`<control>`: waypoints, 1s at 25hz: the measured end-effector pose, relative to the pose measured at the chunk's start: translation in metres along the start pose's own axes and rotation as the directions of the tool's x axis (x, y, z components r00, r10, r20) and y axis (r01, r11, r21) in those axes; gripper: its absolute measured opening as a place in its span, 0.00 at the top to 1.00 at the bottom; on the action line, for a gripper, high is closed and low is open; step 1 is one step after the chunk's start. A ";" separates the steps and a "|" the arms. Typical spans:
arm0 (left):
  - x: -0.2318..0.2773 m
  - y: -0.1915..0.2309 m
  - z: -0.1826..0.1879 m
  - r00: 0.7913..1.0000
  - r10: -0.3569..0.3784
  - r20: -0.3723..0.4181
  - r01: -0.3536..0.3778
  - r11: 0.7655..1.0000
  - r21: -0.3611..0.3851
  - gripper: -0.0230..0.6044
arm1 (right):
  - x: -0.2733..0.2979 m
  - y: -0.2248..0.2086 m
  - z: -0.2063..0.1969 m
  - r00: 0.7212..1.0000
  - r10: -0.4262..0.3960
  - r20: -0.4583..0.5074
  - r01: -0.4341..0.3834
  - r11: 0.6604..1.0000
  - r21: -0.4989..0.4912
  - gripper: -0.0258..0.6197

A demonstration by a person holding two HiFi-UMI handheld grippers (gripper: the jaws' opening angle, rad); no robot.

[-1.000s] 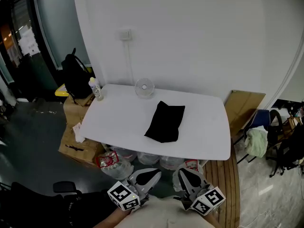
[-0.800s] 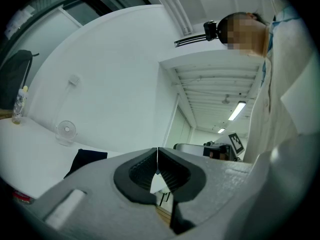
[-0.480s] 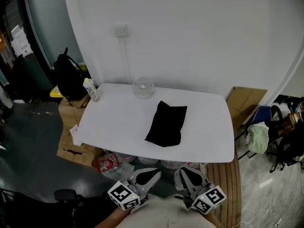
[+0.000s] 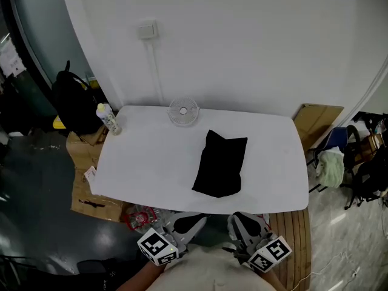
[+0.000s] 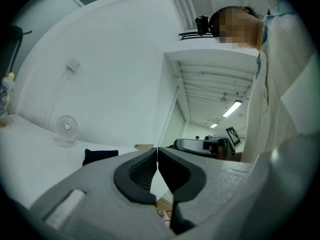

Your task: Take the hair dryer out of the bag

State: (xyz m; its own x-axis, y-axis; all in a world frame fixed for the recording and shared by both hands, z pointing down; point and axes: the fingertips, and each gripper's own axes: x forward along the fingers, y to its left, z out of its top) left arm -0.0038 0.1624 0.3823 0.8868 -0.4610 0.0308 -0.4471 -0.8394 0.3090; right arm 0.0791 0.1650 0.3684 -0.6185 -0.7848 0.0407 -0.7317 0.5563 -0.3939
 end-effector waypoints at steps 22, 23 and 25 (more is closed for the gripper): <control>0.016 0.095 -0.047 0.929 -0.248 -0.276 0.311 0.926 0.216 0.94 | 0.085 -0.038 -0.073 0.953 -0.262 -0.154 0.236 0.957 -0.169 0.84; 0.017 0.095 -0.048 0.929 -0.244 -0.278 0.307 0.928 0.212 0.94 | 0.085 -0.040 -0.072 0.952 -0.261 -0.157 0.235 0.957 -0.171 0.83; 0.019 0.095 -0.050 0.929 -0.235 -0.287 0.300 0.931 0.207 0.94 | 0.086 -0.044 -0.071 0.953 -0.254 -0.164 0.225 0.958 -0.178 0.82</control>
State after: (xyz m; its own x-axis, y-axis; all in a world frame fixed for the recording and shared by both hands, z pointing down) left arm -0.0237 0.0888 0.4597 0.9623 -0.1480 0.2283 -0.1746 -0.9795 0.1007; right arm 0.0375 0.0924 0.4547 -0.4505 -0.8446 0.2895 -0.8910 0.4049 -0.2052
